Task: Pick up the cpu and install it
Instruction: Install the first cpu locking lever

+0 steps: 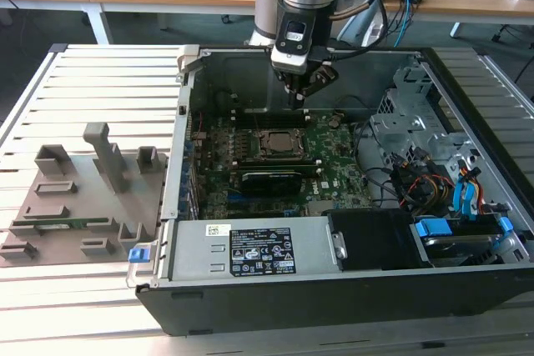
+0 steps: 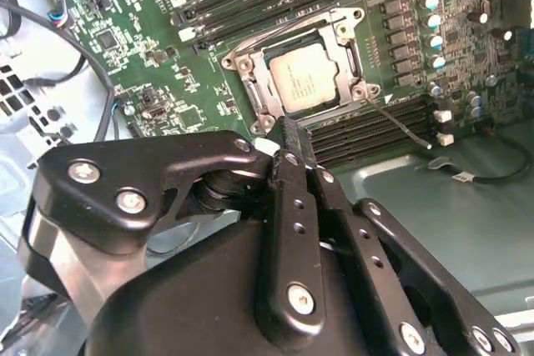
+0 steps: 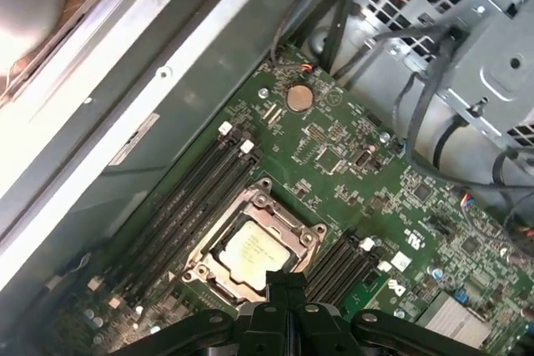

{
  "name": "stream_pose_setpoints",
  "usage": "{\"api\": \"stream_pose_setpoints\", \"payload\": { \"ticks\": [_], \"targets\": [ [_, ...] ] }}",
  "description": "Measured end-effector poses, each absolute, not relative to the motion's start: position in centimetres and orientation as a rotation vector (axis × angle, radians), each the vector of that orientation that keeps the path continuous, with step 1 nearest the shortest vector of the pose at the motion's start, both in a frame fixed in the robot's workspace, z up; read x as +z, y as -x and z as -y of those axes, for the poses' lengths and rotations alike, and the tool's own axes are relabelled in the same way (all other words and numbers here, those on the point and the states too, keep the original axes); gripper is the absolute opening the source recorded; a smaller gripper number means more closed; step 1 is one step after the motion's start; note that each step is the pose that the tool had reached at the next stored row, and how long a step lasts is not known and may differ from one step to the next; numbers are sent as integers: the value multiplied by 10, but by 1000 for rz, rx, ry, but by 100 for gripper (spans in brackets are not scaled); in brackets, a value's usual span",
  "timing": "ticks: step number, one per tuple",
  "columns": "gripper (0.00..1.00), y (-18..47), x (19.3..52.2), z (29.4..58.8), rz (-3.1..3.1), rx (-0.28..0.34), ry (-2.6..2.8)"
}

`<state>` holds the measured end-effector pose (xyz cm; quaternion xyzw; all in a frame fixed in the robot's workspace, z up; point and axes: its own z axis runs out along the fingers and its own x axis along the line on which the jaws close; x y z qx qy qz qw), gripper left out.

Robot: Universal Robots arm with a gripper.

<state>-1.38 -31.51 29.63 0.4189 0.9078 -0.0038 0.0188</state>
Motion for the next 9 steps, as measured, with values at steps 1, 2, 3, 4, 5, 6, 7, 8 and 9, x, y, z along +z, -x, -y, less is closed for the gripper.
{"api": "stream_pose_setpoints", "payload": {
  "ticks": [1, 2, 3, 4, 5, 6, 7, 8, 9],
  "targets": [
    [11, 14, 296, 315, -2829, -11, -1277],
    [11, 14, 296, 315, -2841, -11, -1250],
    [11, 14, 296, 315, -2849, -11, -1231],
    [11, 14, 296, 315, -2858, -10, -1211],
    [11, 14, 296, 315, -2868, -10, -1186],
    [11, 14, 296, 315, -2881, -9, -1156],
    [11, 14, 296, 315, -2888, -9, -1138],
    [11, 14, 296, 315, -2896, -8, -1117],
    [11, 14, 296, 315, -2905, -8, -1092]
  ]
}}
